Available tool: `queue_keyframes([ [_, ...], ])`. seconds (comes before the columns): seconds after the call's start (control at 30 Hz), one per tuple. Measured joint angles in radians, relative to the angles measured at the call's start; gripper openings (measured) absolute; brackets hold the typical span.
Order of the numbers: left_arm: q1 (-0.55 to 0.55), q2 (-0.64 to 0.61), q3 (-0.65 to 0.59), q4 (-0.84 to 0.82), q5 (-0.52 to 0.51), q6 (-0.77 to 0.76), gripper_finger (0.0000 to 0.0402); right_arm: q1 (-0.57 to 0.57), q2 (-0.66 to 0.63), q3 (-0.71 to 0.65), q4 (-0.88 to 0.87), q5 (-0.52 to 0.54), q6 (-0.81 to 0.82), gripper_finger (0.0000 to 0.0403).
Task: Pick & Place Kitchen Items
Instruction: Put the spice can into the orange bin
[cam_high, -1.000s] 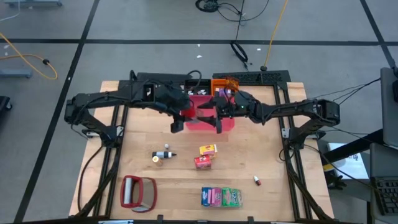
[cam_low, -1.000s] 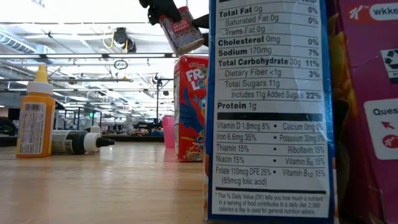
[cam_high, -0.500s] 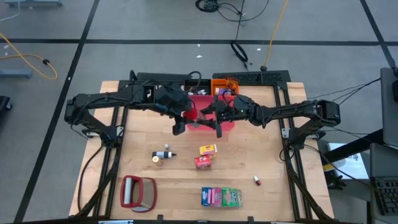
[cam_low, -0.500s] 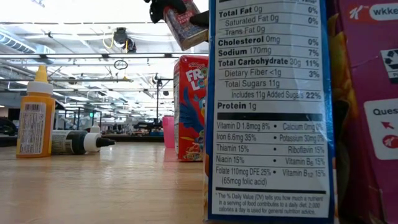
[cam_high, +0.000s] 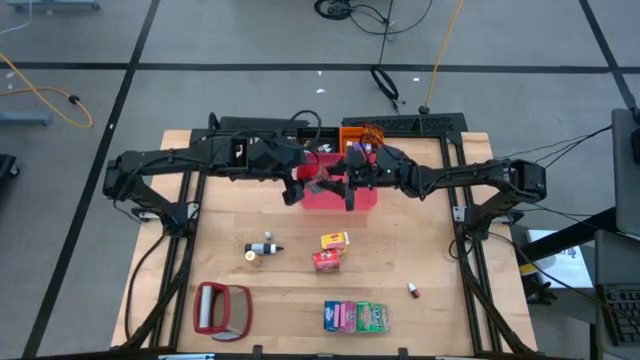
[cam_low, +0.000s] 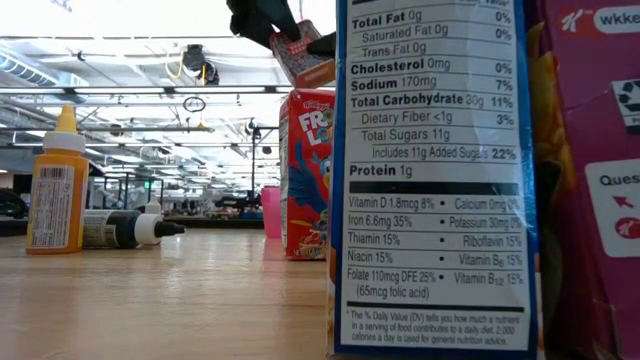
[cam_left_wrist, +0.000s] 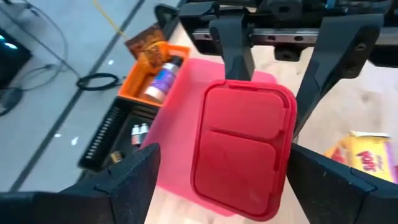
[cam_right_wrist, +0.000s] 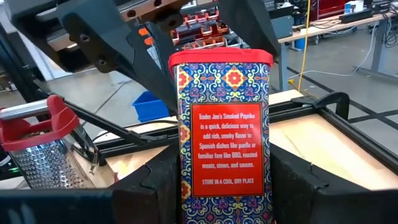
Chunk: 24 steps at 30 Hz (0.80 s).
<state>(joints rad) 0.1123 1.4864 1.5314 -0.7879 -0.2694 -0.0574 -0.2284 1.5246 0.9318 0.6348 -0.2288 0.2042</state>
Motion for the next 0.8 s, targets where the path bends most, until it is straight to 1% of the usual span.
queue_keyframes([
  [0.1, 0.002, 0.000, 0.000, -0.005, -0.060, 0.003, 0.0334, -0.012, 0.000, 0.000, -0.009, 0.002, 0.011, 0.0175],
  [0.23, 0.004, 0.000, 0.000, -0.030, -0.181, 0.004, 0.0334, -0.033, 0.000, 0.000, -0.041, 0.011, 0.048, 0.0175],
  [0.33, 0.006, 0.001, 0.000, -0.037, -0.230, 0.003, 0.0335, -0.049, 0.000, 0.000, -0.048, 0.010, 0.049, 0.0175],
  [0.43, 0.011, 0.001, 0.000, -0.044, -0.254, -0.016, 0.0335, -0.071, -0.001, 0.000, -0.059, 0.004, 0.048, 0.0174],
  [0.53, 0.023, -0.001, 0.000, -0.041, -0.277, -0.051, 0.0335, -0.099, -0.001, 0.000, -0.107, 0.005, 0.040, 0.0174],
  [0.7, 0.033, -0.001, 0.000, -0.048, -0.262, -0.082, 0.0335, -0.176, -0.001, -0.001, -0.176, 0.024, 0.025, 0.0174],
  [0.8, 0.035, -0.001, 0.000, -0.043, -0.257, -0.085, 0.0335, -0.223, -0.001, -0.001, -0.172, 0.023, 0.003, 0.0174],
])
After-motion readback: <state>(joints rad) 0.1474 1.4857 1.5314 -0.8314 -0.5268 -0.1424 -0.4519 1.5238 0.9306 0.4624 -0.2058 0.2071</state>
